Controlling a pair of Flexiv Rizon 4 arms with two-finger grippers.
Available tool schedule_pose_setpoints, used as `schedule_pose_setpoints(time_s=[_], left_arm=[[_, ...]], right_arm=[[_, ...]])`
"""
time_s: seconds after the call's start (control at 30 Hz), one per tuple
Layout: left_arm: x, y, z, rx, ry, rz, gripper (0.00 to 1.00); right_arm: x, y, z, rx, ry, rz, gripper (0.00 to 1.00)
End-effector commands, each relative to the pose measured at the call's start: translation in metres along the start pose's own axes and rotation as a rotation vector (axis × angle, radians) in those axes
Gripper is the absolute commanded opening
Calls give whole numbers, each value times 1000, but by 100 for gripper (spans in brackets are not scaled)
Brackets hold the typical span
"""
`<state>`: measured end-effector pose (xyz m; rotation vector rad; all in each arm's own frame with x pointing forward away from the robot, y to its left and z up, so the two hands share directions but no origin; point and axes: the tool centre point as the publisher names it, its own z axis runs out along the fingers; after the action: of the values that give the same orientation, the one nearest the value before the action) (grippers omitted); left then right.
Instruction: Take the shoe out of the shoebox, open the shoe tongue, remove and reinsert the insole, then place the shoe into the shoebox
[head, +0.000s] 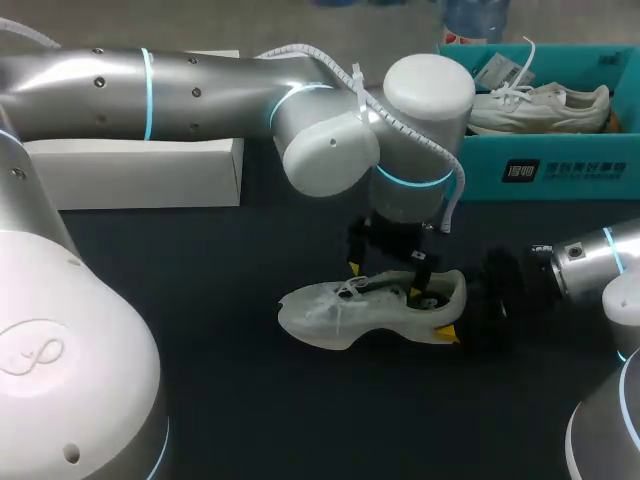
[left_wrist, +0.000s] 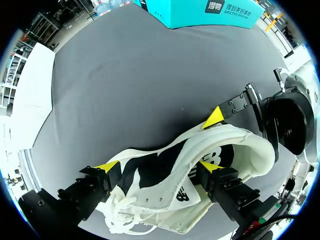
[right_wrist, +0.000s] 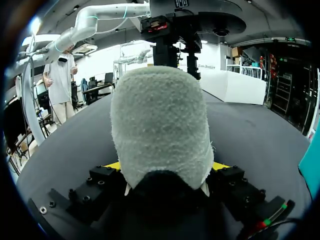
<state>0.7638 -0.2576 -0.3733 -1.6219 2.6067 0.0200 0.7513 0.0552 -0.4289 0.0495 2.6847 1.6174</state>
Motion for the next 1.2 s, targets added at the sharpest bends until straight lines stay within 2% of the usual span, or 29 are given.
schedule_pose_setpoints(time_s=[0.03,0.2,0.43,0.63,0.9,1.03,1.1,1.13,1.2], left_arm=[[2,1,8,9,-21,6,100],[-7,6,15,21,-66,-12,100],[-30,15,10,49,-151,-146,100],[-38,18,-3,12,-125,-201,100],[-38,24,-18,-9,-110,-246,100],[-38,28,-24,-20,-98,-250,91],[-36,30,-29,-27,-84,-249,80],[-36,31,-31,-27,-79,-247,75],[-34,33,-35,-31,-68,-254,53]], right_arm=[[-2,-2,2,3,-2,-1,0],[-2,-2,2,3,-2,-1,0],[-2,-2,2,3,-2,-1,0],[-2,-2,2,3,-2,-1,0],[-2,-2,2,3,-2,-1,0],[-2,-2,2,3,-2,-1,0],[-2,-2,2,3,-2,-1,0],[-2,-2,2,3,-2,-1,0],[-2,-2,2,3,-2,-1,0]])
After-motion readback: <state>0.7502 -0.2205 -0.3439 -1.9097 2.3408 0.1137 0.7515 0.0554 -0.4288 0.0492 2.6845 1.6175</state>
